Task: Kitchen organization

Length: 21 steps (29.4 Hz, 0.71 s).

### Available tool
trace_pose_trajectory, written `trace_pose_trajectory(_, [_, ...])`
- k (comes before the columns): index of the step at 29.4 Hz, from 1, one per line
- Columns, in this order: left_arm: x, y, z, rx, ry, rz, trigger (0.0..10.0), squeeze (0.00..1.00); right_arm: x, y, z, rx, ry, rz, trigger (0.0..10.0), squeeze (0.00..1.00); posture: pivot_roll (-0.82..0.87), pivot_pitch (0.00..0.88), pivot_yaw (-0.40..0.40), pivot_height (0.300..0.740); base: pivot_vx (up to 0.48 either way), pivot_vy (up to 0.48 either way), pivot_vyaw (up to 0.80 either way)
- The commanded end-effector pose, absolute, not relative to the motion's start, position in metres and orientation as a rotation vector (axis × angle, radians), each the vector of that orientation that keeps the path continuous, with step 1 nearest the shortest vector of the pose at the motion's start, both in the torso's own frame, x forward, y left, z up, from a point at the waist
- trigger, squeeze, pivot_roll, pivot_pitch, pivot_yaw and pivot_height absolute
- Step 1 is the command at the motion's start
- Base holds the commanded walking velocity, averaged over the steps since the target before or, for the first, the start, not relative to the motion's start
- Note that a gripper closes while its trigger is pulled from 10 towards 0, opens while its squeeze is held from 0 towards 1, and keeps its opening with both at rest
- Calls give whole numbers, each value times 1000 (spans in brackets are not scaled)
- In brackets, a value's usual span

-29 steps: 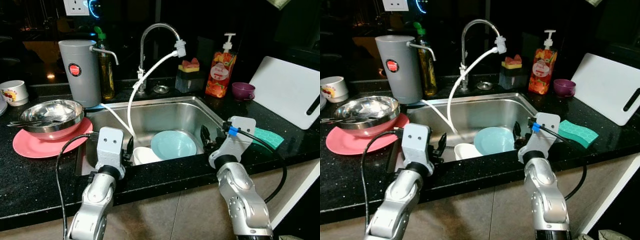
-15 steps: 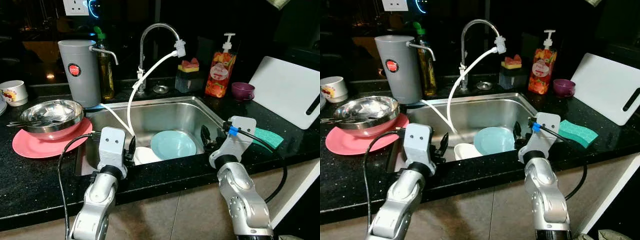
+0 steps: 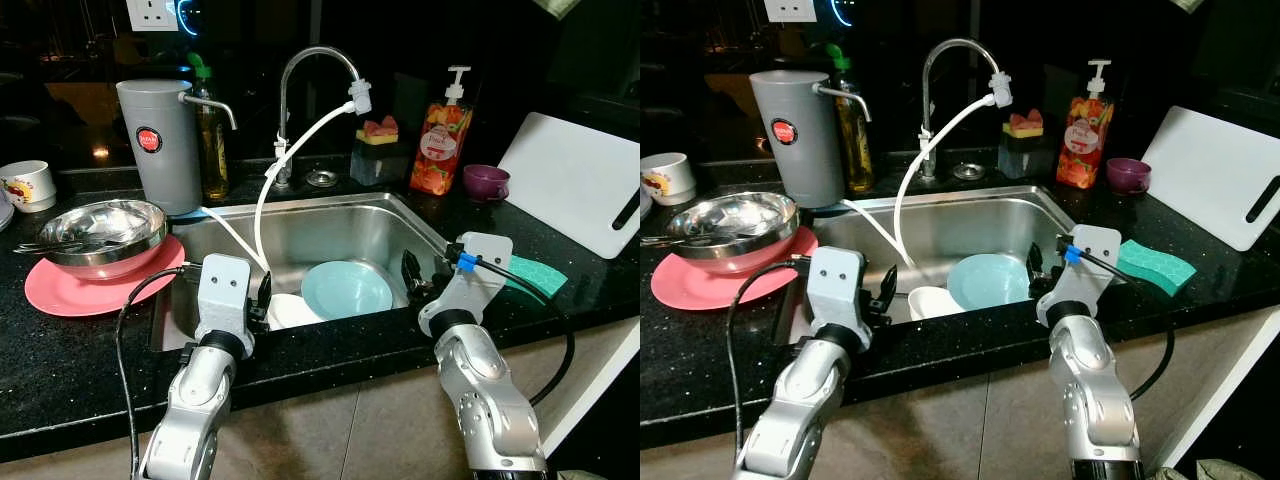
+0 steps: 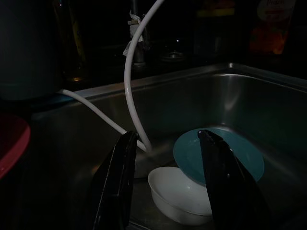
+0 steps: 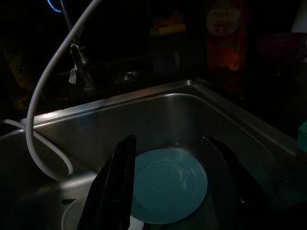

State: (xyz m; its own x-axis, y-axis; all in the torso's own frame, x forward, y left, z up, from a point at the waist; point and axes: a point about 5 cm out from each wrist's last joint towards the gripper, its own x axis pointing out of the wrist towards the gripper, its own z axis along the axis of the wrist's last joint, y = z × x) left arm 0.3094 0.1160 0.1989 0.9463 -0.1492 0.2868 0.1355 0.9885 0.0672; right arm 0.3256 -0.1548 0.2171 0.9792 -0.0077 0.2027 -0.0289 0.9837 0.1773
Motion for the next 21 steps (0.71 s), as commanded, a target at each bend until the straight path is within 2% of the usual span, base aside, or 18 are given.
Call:
trace_pose_trajectory(1, [310, 115, 194, 55, -280, -149, 10000, 0, 325, -158, 218, 185, -204, 2, 10000, 0, 69, 54, -53, 740, 0, 0, 0])
trace_pose_trajectory(21, [310, 116, 195, 64, -278, -151, 10000, 0, 326, -156, 216, 191, -201, 0, 10000, 0, 75, 59, -49, 740, 0, 0, 0])
